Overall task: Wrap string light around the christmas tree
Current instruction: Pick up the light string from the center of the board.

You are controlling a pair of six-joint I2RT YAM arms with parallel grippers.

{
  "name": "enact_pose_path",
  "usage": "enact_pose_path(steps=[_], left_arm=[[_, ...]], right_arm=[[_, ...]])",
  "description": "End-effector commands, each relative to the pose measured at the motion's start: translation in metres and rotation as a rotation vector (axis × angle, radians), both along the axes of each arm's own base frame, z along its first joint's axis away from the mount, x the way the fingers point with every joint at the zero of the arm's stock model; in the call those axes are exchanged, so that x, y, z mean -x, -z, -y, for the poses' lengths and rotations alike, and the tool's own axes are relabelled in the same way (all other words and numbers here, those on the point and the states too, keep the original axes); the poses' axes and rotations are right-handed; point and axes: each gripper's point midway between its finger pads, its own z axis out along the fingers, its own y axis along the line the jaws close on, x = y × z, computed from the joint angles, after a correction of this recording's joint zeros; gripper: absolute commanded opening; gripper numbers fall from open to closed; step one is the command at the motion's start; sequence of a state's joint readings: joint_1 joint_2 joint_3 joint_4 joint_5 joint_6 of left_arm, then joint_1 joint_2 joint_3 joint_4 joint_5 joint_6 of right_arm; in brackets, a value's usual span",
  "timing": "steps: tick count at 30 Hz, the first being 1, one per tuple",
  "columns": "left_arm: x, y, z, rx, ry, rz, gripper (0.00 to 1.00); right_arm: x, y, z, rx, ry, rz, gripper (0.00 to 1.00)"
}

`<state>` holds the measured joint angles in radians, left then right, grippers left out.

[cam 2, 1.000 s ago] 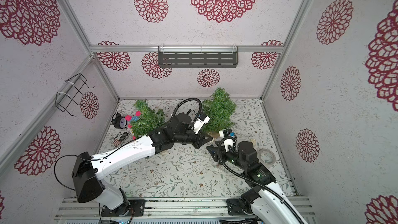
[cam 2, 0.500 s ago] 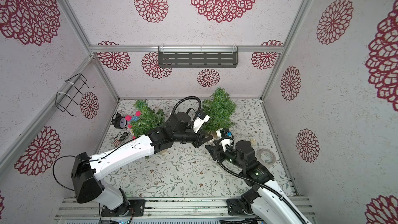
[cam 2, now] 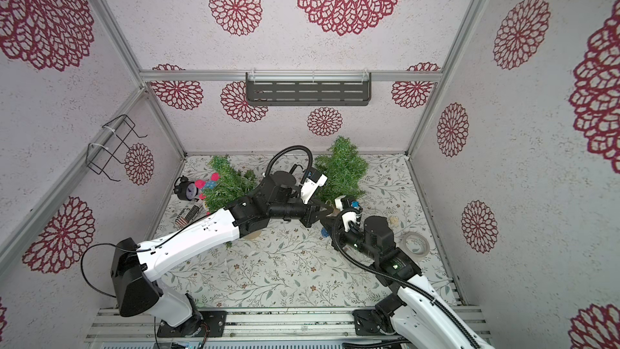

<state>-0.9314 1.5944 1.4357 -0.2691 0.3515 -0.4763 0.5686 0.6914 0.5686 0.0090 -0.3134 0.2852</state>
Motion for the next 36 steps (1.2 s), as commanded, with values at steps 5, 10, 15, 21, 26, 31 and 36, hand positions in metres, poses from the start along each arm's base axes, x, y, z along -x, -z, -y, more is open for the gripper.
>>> enact_pose_path(steps=[5, 10, 15, 21, 26, 31, 36], left_arm=[[0.007, -0.016, -0.006, 0.031, 0.018, 0.032, 0.4], [0.016, -0.027, -0.034, 0.072, -0.003, 0.06, 0.68], [0.037, -0.026, -0.057, 0.119, 0.022, 0.101, 0.82], [0.036, 0.021, -0.062, 0.093, -0.005, 0.155, 0.82], [0.023, 0.063, -0.04, -0.062, -0.047, 0.352, 0.82], [0.012, 0.076, -0.022, -0.104, -0.061, 0.406, 0.84], [0.015, 0.088, -0.023, -0.1, -0.049, 0.409, 0.85]], right_arm=[[-0.002, -0.029, 0.005, -0.09, 0.041, 0.064, 0.0], [-0.002, -0.048, 0.016, -0.128, 0.098, 0.105, 0.0], [-0.005, -0.056, 0.028, -0.17, 0.168, 0.108, 0.0], [-0.005, -0.072, 0.037, -0.22, 0.22, 0.107, 0.0], [-0.002, -0.079, 0.038, -0.227, 0.212, 0.103, 0.0], [0.0, -0.079, 0.036, -0.245, 0.203, 0.089, 0.0], [0.0, -0.077, 0.036, -0.263, 0.203, 0.08, 0.0]])
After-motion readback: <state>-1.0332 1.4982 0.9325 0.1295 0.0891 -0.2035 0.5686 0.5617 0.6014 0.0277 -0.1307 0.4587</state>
